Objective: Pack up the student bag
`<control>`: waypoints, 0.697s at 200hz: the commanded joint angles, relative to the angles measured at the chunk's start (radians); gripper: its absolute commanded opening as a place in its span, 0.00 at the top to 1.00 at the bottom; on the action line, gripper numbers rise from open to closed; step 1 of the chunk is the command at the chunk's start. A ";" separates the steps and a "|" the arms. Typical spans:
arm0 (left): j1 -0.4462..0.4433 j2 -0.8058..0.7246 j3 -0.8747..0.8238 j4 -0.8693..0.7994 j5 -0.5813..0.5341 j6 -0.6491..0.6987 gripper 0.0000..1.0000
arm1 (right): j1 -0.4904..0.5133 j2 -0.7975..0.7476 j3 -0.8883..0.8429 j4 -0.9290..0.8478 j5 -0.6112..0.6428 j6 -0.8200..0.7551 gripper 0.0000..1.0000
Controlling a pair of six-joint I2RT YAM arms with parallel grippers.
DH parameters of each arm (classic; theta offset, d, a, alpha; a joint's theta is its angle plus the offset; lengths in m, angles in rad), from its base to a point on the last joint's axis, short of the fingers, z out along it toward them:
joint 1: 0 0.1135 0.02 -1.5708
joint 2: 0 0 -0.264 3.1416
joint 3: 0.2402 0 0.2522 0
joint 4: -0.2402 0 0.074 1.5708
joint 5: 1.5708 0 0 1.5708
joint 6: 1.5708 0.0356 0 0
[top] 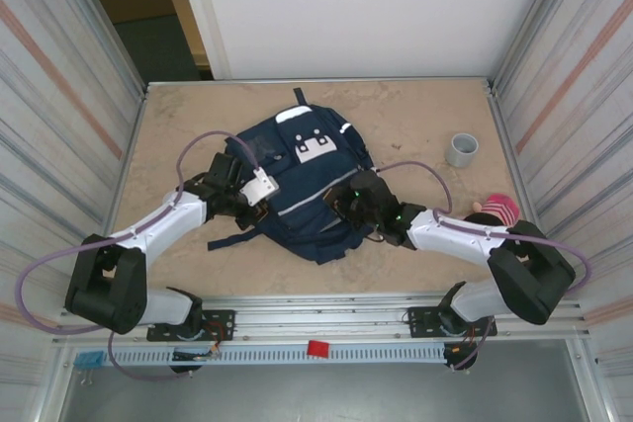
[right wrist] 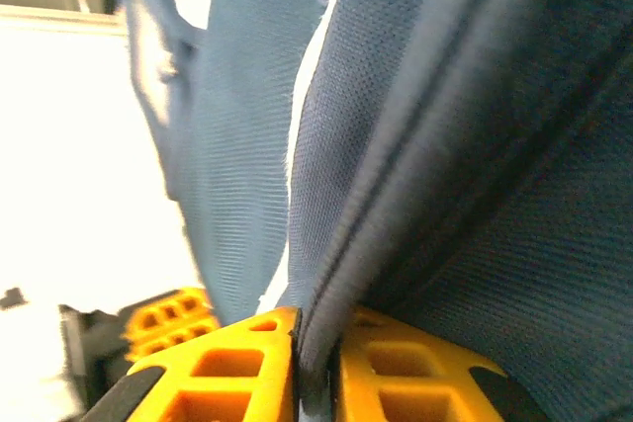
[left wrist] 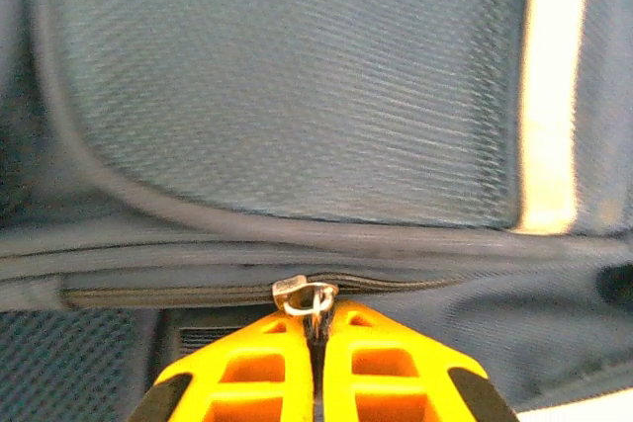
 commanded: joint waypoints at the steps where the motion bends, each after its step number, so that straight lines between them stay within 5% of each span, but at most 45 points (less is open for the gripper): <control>1: -0.035 -0.034 0.011 -0.041 0.134 -0.016 1.00 | -0.005 -0.031 0.096 0.155 -0.017 -0.065 0.87; 78: -0.194 -0.121 -0.008 0.116 0.252 -0.219 0.96 | -0.052 0.045 0.183 0.130 -0.053 -0.081 0.90; 114: -0.214 -0.192 -0.016 0.138 0.150 -0.194 0.67 | -0.128 0.053 0.228 -0.013 -0.195 -0.204 0.89; 139: -0.215 -0.254 -0.029 0.125 0.070 -0.094 0.46 | -0.187 0.069 0.303 -0.177 -0.351 -0.435 0.90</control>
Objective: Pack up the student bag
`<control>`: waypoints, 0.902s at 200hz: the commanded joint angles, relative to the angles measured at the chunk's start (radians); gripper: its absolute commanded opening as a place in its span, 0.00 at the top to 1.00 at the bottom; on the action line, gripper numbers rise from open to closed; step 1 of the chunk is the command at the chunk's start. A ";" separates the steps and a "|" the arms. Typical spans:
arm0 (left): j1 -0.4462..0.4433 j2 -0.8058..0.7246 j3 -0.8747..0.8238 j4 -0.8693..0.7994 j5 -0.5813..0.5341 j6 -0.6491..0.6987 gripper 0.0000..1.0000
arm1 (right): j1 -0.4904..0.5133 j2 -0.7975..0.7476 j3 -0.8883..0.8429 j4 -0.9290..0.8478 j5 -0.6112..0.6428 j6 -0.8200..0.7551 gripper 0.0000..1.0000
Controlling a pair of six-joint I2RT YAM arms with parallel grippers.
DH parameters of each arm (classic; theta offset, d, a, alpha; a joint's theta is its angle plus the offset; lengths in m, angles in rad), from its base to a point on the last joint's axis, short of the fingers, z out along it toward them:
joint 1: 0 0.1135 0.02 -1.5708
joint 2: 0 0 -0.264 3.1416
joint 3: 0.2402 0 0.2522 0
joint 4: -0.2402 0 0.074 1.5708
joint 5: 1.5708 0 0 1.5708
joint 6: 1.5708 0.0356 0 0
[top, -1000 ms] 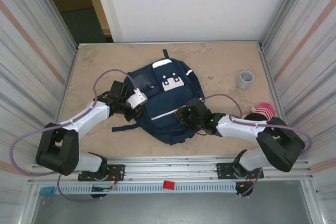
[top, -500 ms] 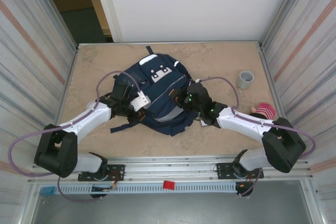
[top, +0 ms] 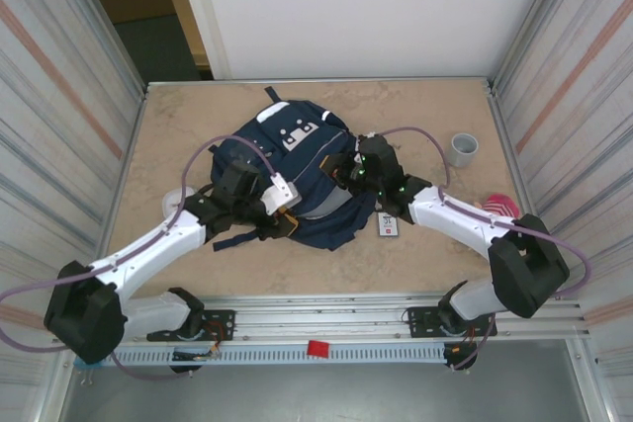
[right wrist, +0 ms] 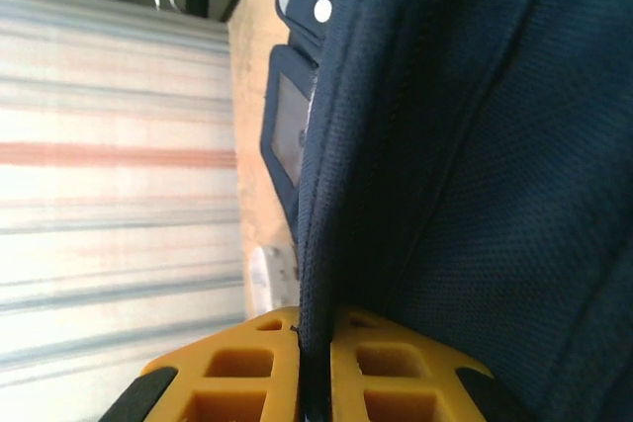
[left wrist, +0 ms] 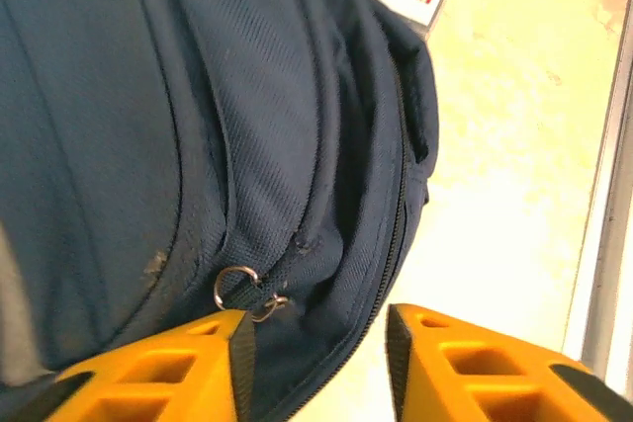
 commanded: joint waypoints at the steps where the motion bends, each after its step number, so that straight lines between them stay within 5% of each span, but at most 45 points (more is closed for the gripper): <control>1: -0.003 -0.071 -0.012 0.035 -0.064 0.088 0.45 | -0.046 0.012 0.099 -0.123 -0.180 -0.246 0.90; 40: -0.002 -0.138 -0.048 0.079 -0.195 0.262 0.27 | -0.128 0.071 0.256 -0.414 -0.402 -0.572 0.91; 106: -0.002 -0.128 -0.108 0.154 -0.270 0.434 0.18 | -0.189 0.194 0.457 -0.713 -0.461 -0.885 0.87; 135: -0.002 -0.072 -0.092 0.185 -0.258 0.459 0.17 | -0.249 0.239 0.518 -0.750 -0.429 -0.896 0.76; 158: -0.002 -0.004 -0.079 0.215 -0.250 0.488 0.17 | -0.293 0.236 0.551 -0.787 -0.366 -0.892 0.47; 180: -0.007 0.068 -0.055 0.232 -0.241 0.527 0.16 | -0.320 0.171 0.526 -0.800 -0.292 -0.882 0.42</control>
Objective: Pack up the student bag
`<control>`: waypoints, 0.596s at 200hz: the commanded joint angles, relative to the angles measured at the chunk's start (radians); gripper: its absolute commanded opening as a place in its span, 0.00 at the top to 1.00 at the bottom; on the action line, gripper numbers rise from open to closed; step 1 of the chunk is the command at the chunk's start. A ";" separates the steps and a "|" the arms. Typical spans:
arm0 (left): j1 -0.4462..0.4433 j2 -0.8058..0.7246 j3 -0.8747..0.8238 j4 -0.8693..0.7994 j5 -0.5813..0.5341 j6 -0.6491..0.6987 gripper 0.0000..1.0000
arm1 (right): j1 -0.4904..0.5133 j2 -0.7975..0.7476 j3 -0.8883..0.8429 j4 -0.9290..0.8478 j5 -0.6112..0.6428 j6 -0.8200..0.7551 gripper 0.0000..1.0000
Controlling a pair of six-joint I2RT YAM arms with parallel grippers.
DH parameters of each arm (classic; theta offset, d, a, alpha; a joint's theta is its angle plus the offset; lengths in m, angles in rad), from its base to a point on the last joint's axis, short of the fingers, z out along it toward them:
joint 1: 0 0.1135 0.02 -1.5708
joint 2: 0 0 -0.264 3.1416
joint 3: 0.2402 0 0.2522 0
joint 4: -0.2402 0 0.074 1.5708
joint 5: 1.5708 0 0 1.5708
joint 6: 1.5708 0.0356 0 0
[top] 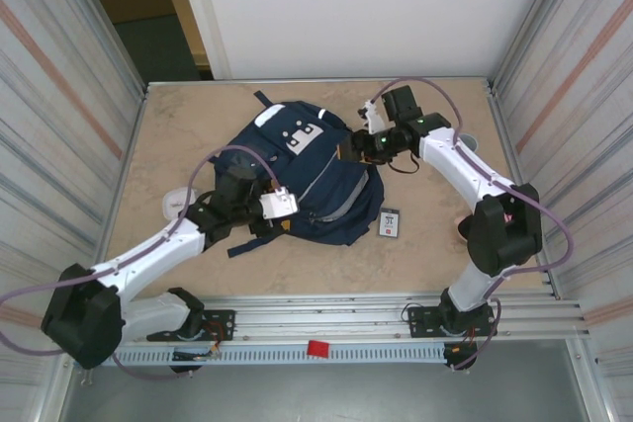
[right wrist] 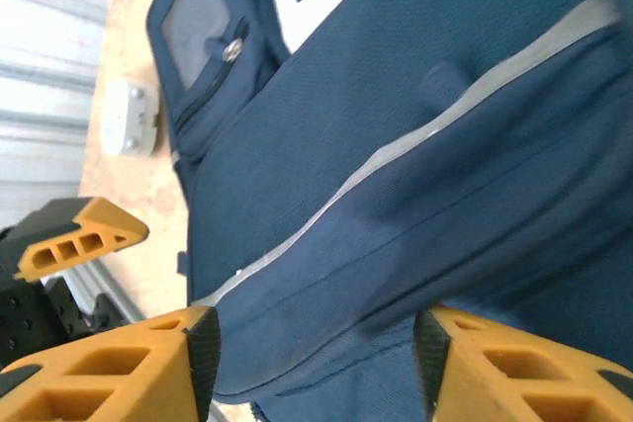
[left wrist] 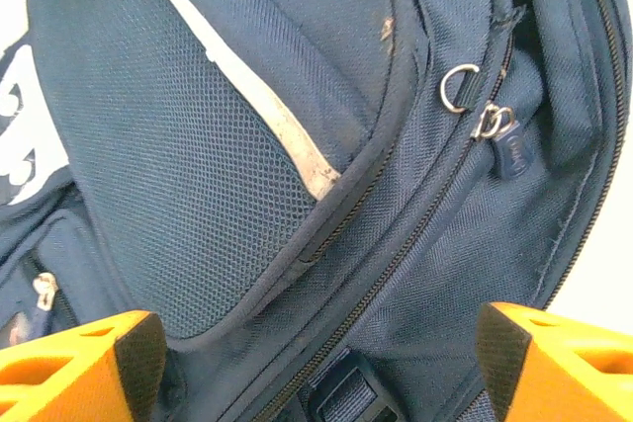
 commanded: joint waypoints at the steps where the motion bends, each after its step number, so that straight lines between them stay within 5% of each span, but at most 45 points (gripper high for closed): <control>1: -0.008 0.059 0.042 0.048 0.007 0.068 0.16 | -0.027 -0.073 0.018 -0.033 0.080 -0.021 0.42; 82: -0.013 0.268 0.109 0.131 0.002 0.220 0.18 | 0.043 -0.408 -0.309 0.081 0.168 0.049 0.42; 93: -0.013 0.284 0.118 0.140 0.025 0.224 0.26 | 0.065 -0.446 -0.352 0.102 0.188 0.051 0.42; 119: -0.014 0.281 0.164 0.063 0.098 0.150 0.76 | 0.112 -0.537 -0.431 0.124 0.249 0.058 0.43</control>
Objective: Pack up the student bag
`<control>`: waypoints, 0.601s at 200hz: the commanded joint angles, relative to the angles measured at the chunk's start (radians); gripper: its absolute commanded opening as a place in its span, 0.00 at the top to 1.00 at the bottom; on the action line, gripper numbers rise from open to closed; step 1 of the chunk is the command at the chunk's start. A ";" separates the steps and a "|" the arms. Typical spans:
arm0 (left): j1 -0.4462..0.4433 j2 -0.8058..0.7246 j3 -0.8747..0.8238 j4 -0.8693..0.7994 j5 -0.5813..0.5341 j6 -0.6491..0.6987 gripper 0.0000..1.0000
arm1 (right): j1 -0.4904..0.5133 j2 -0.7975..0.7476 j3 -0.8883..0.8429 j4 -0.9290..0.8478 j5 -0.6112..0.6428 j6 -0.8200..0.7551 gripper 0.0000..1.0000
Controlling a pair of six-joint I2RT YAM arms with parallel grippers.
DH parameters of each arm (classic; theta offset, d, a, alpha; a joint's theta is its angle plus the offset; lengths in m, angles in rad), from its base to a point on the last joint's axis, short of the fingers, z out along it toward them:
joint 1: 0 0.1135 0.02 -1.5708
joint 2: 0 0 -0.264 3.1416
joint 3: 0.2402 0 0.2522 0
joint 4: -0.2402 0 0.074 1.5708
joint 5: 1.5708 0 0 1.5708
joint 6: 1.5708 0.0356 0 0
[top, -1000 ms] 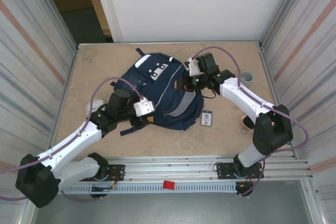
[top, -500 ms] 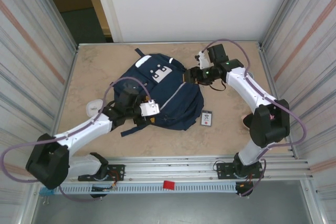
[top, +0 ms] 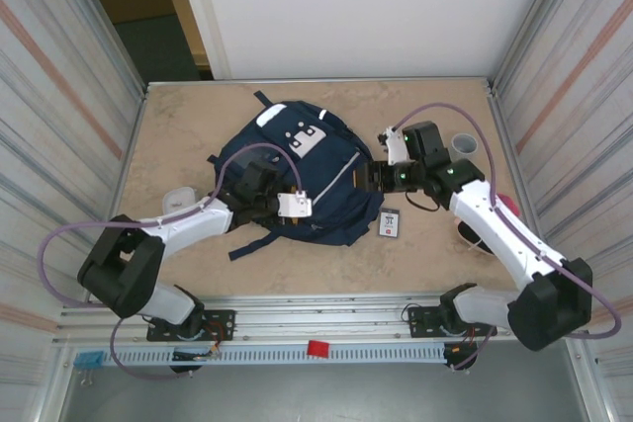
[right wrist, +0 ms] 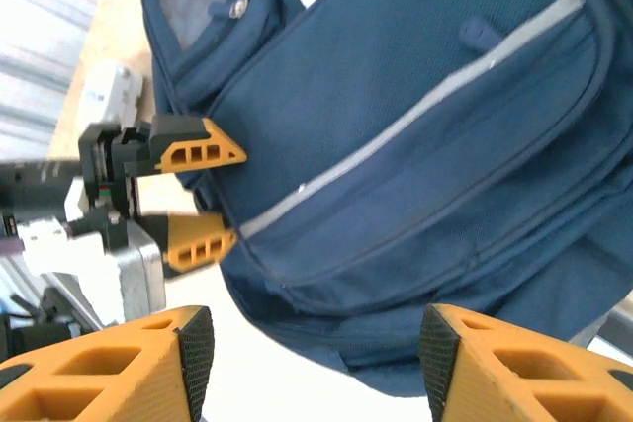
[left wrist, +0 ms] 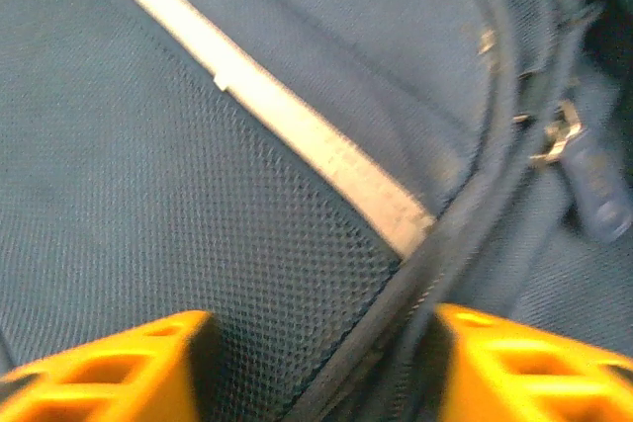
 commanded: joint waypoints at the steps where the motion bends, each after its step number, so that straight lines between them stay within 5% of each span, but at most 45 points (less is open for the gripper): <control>1: -0.003 -0.009 0.073 -0.023 0.068 -0.055 0.77 | 0.036 -0.083 -0.050 0.038 0.085 0.022 0.43; 29: -0.003 -0.081 0.131 -0.142 0.162 -0.322 1.00 | 0.152 -0.181 -0.104 0.012 0.238 0.087 0.43; 73: -0.003 -0.125 0.142 -0.165 0.198 -0.488 1.00 | 0.469 -0.231 -0.181 0.045 0.543 0.315 0.44; 120: -0.002 -0.104 0.196 -0.227 0.211 -0.485 1.00 | 0.570 -0.059 -0.148 0.112 0.601 0.413 0.44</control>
